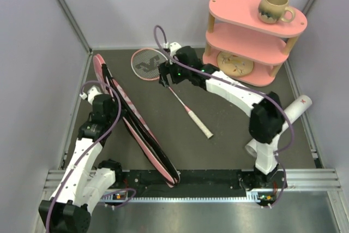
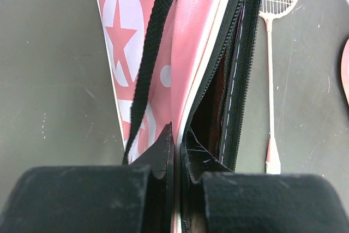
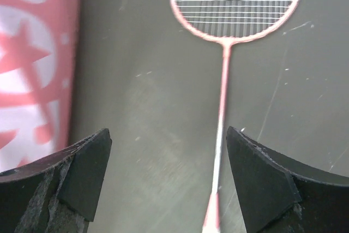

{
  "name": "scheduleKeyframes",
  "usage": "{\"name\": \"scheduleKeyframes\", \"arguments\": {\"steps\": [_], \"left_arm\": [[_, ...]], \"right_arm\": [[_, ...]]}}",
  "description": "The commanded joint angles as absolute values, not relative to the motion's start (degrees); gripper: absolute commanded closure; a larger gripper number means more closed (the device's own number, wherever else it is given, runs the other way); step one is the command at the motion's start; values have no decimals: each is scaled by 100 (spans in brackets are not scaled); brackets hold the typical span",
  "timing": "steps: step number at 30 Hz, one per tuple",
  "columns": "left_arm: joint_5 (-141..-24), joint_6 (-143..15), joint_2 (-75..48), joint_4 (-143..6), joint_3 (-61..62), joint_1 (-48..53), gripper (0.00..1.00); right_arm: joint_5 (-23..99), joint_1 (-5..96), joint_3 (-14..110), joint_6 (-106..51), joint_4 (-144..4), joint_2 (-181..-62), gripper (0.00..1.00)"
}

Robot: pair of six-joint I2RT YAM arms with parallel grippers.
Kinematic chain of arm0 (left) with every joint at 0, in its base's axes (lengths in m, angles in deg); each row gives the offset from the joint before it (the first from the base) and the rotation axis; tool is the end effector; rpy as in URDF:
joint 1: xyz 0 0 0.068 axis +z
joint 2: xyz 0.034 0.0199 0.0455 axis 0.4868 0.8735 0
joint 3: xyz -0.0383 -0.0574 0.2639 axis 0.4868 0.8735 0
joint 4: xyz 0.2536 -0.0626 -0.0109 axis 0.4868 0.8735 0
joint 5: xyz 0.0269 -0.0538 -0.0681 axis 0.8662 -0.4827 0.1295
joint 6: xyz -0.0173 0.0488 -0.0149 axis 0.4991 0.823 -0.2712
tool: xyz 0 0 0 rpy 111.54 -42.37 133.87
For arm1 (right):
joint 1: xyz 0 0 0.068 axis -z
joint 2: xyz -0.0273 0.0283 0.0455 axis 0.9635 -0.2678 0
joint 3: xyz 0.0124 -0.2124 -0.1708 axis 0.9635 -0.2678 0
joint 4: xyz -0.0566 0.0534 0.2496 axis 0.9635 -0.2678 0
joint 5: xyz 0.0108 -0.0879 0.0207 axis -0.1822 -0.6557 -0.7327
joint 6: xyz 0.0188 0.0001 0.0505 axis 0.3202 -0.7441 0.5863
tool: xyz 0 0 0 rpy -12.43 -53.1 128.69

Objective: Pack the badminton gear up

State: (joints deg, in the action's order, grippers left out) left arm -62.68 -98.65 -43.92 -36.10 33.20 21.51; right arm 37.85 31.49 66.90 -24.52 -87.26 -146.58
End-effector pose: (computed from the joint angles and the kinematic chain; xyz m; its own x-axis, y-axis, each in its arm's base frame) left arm 0.1704 -0.0157 0.2724 -0.3771 -0.6666 -0.6430 -0.4403 0.7398 -0.5087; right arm 0.3195 0.3037 0.3216 -0.4888 -0.2222 -0.8436 -0.6832 0.6988 0.2119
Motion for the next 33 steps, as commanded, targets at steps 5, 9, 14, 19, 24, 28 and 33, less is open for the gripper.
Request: {"name": "scheduleKeyframes", "arguments": {"steps": [5, 9, 14, 19, 24, 28, 33], "left_arm": [[-6112, -9472, -4082, -3942, 2650, 2148, 100], [-6024, -9401, -3906, -3951, 2536, 2148, 100], [-6138, -9401, -3870, -4126, 2579, 2148, 100], [-6208, -9392, -3897, -4153, 2588, 2148, 100], [-6261, -9427, -3923, -4162, 2623, 2139, 100], [-6244, -9454, -3932, -4153, 2623, 2139, 100], [-6323, -9585, -3870, -4144, 2597, 2148, 100]], "right_arm": [[2419, 3166, 8299, -2994, -9622, -16615, 23], [2427, 3175, 8720, -3170, -9718, -17116, 33], [2524, 3184, 9107, -3276, -9868, -17661, 44], [2524, 3202, 9336, -3346, -9947, -18013, 53], [2568, 3219, 9539, -3364, -9991, -18338, 65], [2480, 3219, 9715, -3364, -10132, -18462, 75], [2366, 3219, 9758, -3355, -10219, -18305, 100]]}}
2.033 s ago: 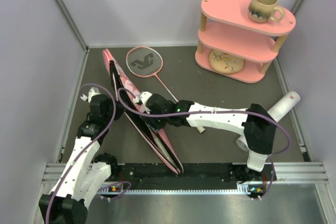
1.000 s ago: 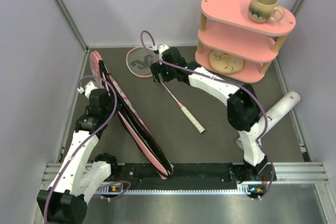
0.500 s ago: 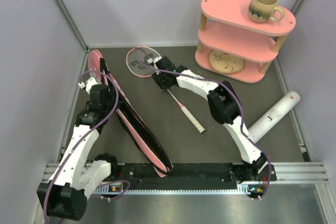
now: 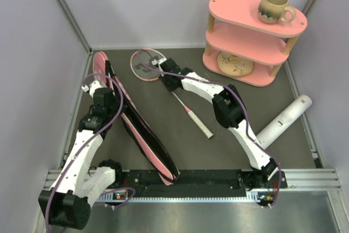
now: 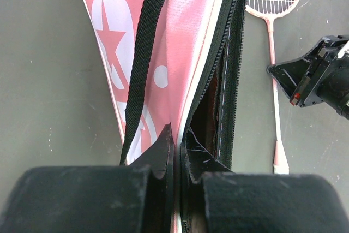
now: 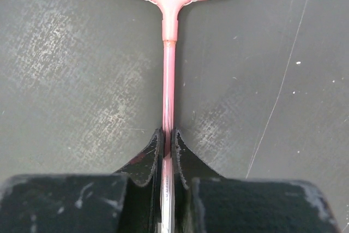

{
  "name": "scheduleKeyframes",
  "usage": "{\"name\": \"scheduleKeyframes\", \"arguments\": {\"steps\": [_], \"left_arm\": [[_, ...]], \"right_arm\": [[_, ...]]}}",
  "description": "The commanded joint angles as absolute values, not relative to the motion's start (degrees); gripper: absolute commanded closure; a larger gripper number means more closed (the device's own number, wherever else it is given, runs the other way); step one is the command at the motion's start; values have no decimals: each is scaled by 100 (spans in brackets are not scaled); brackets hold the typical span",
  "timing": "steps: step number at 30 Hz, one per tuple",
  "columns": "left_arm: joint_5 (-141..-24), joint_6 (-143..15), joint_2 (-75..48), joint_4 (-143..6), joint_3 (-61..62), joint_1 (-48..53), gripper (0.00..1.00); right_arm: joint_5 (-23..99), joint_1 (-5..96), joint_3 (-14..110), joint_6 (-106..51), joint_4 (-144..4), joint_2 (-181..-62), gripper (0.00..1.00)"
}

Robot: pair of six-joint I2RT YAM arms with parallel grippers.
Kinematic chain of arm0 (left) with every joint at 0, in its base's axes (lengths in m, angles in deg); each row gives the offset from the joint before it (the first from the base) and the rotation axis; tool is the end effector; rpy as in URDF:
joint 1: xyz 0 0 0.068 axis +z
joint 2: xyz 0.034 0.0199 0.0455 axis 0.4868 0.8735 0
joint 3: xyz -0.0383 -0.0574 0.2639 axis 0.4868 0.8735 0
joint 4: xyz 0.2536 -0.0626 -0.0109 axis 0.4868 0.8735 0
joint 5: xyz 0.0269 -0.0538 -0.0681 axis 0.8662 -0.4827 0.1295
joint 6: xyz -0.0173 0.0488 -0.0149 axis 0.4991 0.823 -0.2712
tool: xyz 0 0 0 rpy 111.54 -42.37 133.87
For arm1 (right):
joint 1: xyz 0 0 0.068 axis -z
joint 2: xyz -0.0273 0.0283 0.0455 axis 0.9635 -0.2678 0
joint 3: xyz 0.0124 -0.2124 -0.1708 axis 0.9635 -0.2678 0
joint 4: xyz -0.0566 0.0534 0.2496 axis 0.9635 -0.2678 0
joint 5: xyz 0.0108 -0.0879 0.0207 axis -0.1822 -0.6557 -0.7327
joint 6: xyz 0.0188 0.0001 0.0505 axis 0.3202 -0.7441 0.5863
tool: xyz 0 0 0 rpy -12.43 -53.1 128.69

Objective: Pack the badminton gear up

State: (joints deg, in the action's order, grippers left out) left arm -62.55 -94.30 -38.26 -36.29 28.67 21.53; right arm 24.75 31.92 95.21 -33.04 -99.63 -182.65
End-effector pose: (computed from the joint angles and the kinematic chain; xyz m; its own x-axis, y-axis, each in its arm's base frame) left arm 0.1891 -0.0180 0.2835 -0.4190 -0.6071 -0.6752 -0.4194 0.7889 -0.4491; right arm 0.4079 0.3694 0.1660 -0.5790 -0.4987 -0.6450 -0.6113 0.7890 -0.0613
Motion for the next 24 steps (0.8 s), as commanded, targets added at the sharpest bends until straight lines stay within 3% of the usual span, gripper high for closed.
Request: {"name": "scheduleKeyframes", "arguments": {"steps": [1, 4, 10, 11, 19, 24], "left_arm": [[-6332, -9664, -3853, -4127, 2588, 2148, 100], [-6410, -9866, -3747, -4100, 2545, 2148, 100], [-6780, -10112, -3510, -4310, 2527, 2183, 100], [-6815, -10104, -3466, -4476, 2509, 2201, 100], [-7201, -10086, -3405, -5311, 2500, 2420, 100], [-7586, -10218, -3422, -5971, 2834, 2508, 100]], "right_arm": [[2401, 3237, 9750, -3337, -10280, -18226, 100], [2988, 3359, 9618, -3031, -10360, -17612, 100], [5272, 3913, 8635, -1783, -10351, -16003, 100], [5954, 3983, 7868, -1477, -10229, -15418, 100], [8173, 4054, 5595, 440, -7963, -13464, 100], [9273, 3870, 4337, 1714, -6600, -12829, 100]]}}
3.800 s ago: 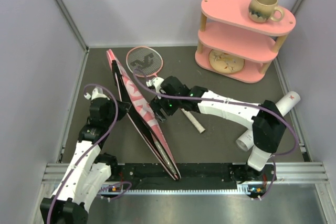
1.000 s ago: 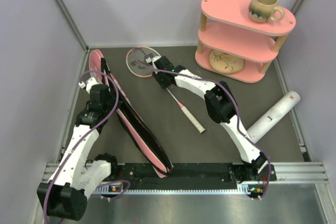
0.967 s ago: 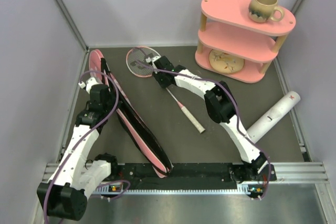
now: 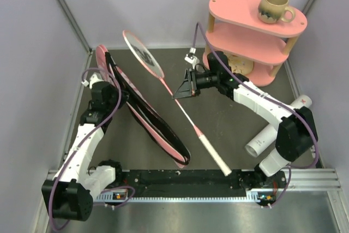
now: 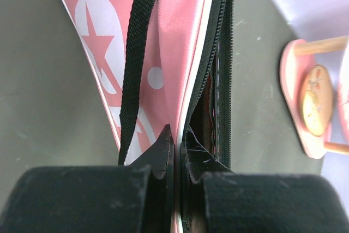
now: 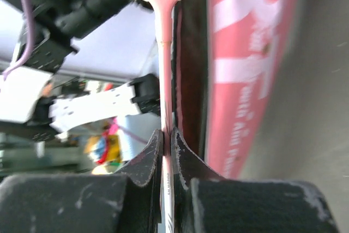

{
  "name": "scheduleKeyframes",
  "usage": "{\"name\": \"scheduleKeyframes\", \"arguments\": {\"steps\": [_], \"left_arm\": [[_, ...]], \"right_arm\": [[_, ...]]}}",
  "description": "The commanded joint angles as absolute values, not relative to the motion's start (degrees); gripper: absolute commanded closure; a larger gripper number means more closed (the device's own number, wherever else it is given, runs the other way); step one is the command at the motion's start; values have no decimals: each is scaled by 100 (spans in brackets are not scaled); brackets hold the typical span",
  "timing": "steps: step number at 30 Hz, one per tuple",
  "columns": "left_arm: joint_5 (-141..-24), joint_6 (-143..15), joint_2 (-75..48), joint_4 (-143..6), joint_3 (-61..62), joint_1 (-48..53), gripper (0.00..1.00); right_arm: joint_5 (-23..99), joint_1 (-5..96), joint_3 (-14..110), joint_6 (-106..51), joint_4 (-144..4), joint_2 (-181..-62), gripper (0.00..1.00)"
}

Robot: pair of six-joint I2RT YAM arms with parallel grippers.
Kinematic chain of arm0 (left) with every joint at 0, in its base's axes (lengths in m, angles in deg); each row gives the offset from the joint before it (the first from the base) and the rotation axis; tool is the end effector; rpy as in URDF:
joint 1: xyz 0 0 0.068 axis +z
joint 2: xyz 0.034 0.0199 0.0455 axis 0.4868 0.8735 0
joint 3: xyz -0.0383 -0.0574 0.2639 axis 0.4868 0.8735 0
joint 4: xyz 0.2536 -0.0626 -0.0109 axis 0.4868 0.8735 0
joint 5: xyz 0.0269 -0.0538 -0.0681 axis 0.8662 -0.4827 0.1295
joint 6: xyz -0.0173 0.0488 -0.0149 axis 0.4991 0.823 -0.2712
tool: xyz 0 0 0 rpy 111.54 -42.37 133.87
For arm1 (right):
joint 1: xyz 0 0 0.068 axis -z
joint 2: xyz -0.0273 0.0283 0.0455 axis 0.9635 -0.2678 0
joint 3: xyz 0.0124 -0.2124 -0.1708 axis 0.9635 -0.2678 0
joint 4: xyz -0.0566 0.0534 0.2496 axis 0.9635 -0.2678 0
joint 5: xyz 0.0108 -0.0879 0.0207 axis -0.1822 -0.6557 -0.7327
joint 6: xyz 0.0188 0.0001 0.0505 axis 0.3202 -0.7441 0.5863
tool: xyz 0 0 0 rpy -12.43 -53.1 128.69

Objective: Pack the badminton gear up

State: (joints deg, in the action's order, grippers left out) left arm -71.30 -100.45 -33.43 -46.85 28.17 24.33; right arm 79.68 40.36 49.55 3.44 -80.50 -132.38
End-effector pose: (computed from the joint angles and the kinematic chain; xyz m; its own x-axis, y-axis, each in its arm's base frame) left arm 0.2157 -0.0164 0.2875 -0.3668 -0.7173 -0.5924 -0.3495 0.6964 -0.6268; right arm 0.2905 0.2291 0.3295 -0.8588 -0.0969 -0.5030 -0.5086 0.2790 0.8146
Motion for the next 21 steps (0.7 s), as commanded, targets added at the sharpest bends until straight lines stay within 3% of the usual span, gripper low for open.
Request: {"name": "scheduleKeyframes", "arguments": {"steps": [1, 10, 21], "left_arm": [[-7623, -10279, -3448, -6111, 3008, 2508, 100], [-7738, -10526, -3361, -7167, 3712, 2508, 100], [-7483, -11053, -3580, -7537, 4126, 2508, 100]], "right_arm": [[9335, 3826, 4127, 1777, -6520, -12741, 100], [9441, 3158, 3493, 2138, -6397, -11888, 100], [9195, 2903, 2394, 3483, -4815, -11870, 100]]}}
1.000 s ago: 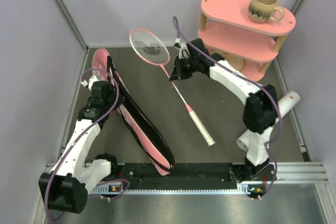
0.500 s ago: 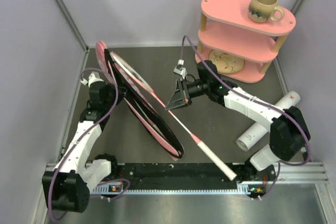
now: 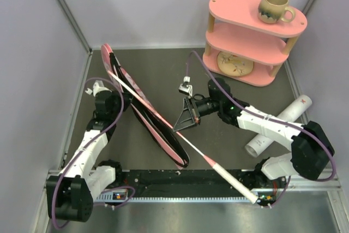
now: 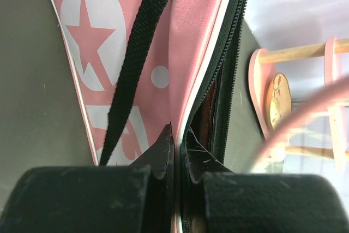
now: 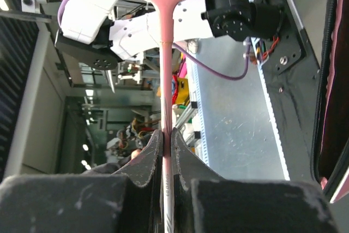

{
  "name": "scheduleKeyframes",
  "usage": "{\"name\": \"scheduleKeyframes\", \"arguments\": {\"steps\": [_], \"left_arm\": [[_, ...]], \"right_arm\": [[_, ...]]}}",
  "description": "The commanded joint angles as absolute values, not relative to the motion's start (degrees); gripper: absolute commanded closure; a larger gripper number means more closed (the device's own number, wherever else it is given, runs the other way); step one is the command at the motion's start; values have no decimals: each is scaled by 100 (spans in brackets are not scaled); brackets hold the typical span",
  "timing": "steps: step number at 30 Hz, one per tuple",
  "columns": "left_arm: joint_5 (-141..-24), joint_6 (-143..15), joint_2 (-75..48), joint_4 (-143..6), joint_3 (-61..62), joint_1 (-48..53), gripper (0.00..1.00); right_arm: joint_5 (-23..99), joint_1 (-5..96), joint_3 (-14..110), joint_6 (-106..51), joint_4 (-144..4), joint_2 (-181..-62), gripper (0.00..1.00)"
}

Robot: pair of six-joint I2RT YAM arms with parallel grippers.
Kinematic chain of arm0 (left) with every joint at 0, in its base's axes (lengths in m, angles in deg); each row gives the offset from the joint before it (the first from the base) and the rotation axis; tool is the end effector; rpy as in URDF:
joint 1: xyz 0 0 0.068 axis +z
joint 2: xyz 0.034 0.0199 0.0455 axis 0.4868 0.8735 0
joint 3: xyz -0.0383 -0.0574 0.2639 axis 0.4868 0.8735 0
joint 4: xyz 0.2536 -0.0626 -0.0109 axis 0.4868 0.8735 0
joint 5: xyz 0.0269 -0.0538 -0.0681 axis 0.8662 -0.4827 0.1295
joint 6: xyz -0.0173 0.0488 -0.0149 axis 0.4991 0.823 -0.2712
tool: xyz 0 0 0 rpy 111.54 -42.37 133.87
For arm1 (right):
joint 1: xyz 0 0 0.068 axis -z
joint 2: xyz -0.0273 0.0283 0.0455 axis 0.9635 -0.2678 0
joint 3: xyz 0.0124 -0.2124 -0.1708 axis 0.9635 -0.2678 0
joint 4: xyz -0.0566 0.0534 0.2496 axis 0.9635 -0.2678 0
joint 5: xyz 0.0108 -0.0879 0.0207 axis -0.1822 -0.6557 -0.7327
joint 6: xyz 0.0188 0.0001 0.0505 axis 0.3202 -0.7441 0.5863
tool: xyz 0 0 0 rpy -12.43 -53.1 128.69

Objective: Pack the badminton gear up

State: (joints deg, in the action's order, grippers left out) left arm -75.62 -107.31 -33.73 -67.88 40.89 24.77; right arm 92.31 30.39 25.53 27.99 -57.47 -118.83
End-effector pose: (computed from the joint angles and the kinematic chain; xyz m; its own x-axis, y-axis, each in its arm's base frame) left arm 0.2185 -0.0176 0.2469 -0.2942 -0.8002 -0.5226 -0.2472 0.5919 -0.7672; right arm 0.1958 0.2331 0.3002 -0.9152 -0.3031 -0.2655 -0.2867 0.0269 0.9576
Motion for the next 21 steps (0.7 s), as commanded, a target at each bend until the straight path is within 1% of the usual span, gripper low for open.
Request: {"name": "scheduleKeyframes", "arguments": {"steps": [1, 13, 17, 19, 21], "left_arm": [[-7483, -11106, -3589, -7537, 4135, 2508, 100], [-7474, -11335, -3791, -7115, 4091, 2508, 100], [-7562, -11414, -3826, -7080, 4179, 2508, 100], [-7702, -11396, -3861, -7027, 4205, 2508, 100], [-7764, -11352, -3896, -6931, 4188, 2508, 100]], "right_arm": [[9195, 2885, 2315, 3535, -4666, -11905, 100], [8694, 2894, 1682, 3984, -4287, -12362, 100], [8676, 2885, 1874, 3950, -4225, -12626, 100], [8537, 2885, 2137, 3818, -4444, -12923, 100], [8501, 2894, 2313, 3782, -4341, -13196, 100]]}}
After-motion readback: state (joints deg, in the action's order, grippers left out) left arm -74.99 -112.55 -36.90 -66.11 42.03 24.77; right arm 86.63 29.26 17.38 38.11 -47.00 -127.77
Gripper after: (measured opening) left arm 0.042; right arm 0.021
